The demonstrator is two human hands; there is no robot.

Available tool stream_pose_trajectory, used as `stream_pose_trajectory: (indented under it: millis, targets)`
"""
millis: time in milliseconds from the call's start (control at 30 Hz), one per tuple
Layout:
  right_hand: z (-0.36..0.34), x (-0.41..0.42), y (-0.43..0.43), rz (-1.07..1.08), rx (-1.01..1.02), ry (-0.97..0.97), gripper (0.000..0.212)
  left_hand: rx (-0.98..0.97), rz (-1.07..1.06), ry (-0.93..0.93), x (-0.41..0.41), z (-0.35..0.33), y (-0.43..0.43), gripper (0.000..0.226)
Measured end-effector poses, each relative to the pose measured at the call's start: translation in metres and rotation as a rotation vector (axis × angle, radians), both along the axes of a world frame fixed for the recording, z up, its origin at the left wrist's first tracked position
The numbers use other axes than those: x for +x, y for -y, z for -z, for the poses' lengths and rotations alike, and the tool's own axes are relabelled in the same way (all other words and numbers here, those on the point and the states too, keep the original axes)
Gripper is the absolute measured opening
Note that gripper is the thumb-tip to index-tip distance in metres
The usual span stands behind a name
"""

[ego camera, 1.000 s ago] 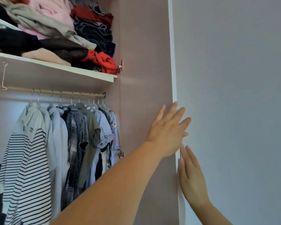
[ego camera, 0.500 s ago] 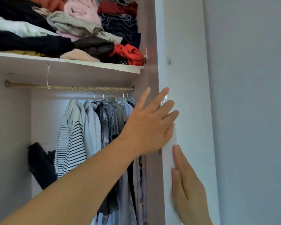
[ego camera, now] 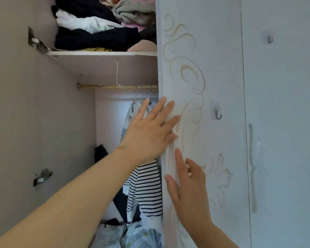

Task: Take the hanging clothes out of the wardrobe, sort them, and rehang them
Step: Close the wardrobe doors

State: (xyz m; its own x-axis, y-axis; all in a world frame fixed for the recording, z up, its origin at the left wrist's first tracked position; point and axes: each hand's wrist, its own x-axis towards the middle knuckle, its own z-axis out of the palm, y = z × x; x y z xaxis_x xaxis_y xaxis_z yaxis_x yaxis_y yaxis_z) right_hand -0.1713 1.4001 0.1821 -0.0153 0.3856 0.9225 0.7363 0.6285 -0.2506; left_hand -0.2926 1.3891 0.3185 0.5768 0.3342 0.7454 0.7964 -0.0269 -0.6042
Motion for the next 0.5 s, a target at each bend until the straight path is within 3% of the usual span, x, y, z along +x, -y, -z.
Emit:
stream_pose_trajectory:
  millis: [233,500]
  targets:
    - [-0.002,-0.059,-0.064,0.069,-0.028,-0.008,0.078,-0.185,-0.110,0.080,-0.040,0.011,-0.062,0.052]
    - [-0.007,-0.094,-0.117,0.094,-0.135,-0.059,0.076,-0.290,-0.086,0.138,-0.067,0.014,-0.124,0.051]
